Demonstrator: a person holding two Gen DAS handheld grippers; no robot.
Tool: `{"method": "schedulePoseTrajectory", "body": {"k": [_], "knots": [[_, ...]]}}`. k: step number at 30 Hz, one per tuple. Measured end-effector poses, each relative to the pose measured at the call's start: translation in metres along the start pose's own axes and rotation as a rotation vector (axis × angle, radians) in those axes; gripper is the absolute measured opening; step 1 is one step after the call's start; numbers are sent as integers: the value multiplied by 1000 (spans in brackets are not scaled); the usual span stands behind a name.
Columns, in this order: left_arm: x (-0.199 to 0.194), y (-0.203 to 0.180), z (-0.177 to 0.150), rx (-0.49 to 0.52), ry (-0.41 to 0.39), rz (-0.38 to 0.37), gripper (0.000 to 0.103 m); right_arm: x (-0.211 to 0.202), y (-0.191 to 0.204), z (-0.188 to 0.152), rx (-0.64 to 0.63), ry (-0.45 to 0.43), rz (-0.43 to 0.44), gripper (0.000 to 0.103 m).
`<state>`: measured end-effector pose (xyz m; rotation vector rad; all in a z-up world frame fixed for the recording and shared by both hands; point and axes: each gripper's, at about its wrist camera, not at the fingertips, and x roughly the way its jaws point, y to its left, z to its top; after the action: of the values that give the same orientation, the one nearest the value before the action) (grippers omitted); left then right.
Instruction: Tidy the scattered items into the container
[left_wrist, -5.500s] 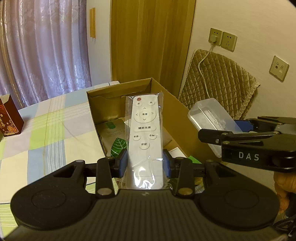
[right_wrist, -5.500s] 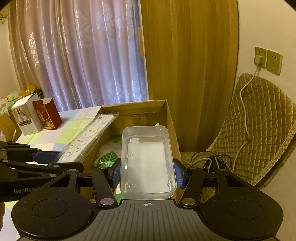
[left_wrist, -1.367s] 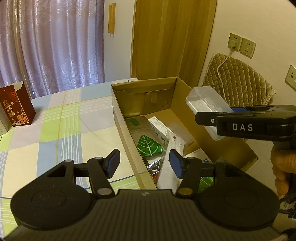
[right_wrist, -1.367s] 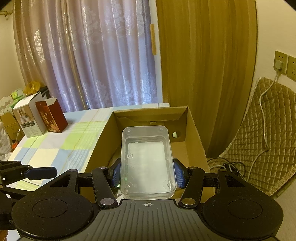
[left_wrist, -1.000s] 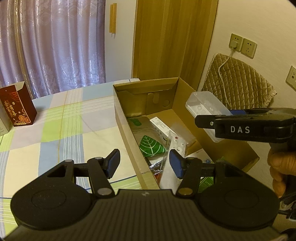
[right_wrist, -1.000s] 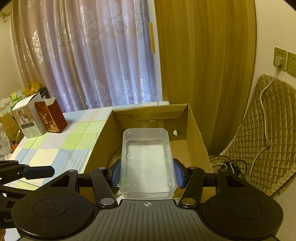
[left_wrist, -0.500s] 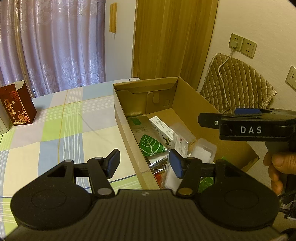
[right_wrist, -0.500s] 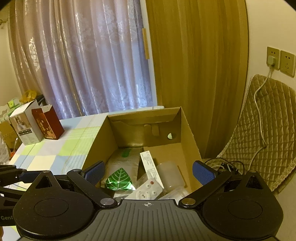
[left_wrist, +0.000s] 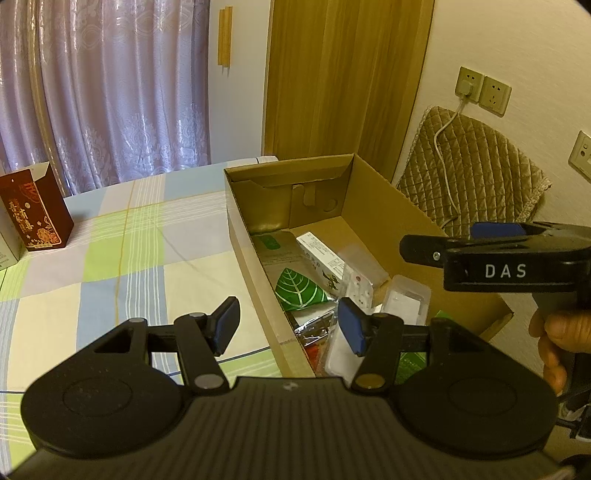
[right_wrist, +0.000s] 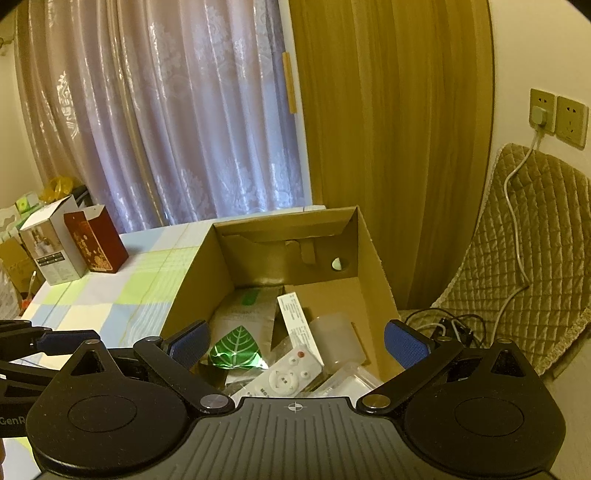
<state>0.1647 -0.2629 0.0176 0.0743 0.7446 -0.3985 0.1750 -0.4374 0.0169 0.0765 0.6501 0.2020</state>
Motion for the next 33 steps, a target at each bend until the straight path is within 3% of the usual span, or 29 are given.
{"method": "schedulePoseTrajectory", "body": {"k": [4, 20, 26, 33], "knots": [[-5, -2, 0, 3, -4, 1, 54, -7, -1, 0, 5, 2, 0, 103], [-38, -2, -12, -25, -6, 25, 85, -46, -15, -12, 21, 13, -50, 103], [-53, -4, -20, -28, -15, 49, 102, -64, -19, -19, 34, 14, -62, 103], [-73, -5, -32, -43, -13, 39, 102, -86, -6, -20, 18, 8, -46, 103]]}}
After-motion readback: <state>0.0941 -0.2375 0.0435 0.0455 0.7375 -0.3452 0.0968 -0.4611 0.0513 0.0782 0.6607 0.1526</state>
